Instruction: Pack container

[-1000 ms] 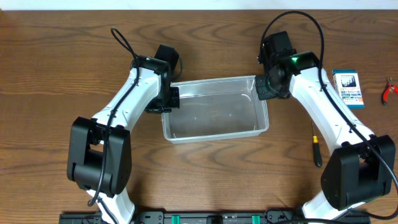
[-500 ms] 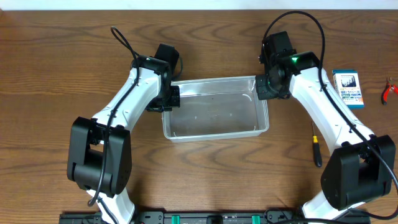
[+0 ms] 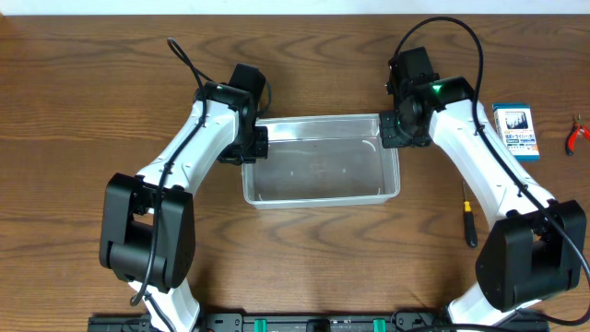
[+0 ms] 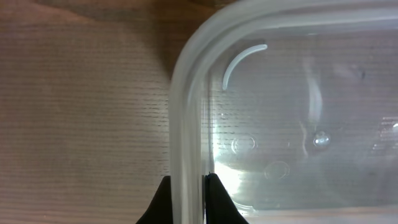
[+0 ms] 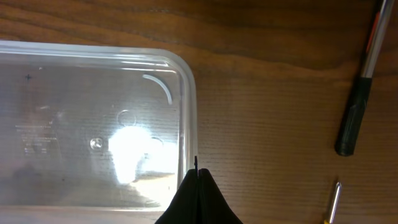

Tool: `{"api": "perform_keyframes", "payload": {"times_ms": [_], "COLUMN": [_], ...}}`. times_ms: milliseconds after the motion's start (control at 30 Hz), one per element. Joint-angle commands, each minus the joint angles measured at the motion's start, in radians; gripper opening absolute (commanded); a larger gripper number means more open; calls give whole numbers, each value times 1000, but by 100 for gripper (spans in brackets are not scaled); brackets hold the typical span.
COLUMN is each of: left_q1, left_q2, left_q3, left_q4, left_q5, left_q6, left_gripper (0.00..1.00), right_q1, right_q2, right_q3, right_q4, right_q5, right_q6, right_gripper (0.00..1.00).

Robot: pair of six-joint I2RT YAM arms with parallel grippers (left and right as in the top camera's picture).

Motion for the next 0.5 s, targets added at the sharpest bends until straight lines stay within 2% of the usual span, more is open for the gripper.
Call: {"api": "perform_keyframes", "payload": {"times_ms": [0, 467], "left_q1": [3, 3], "left_q2": [-1, -1], "left_q3": [-3, -3], "left_q4": [-2, 5], "left_q5": [18, 18], "left_q6": [45, 84], "left_gripper": [6, 6], "right_q1": [-6, -6], "right_q2": [-11, -11], "right_q3": [0, 0], "right_q4": [-4, -12], "right_q5": [3, 3], "right_q6": [15, 14], "right_gripper": [1, 1]}}
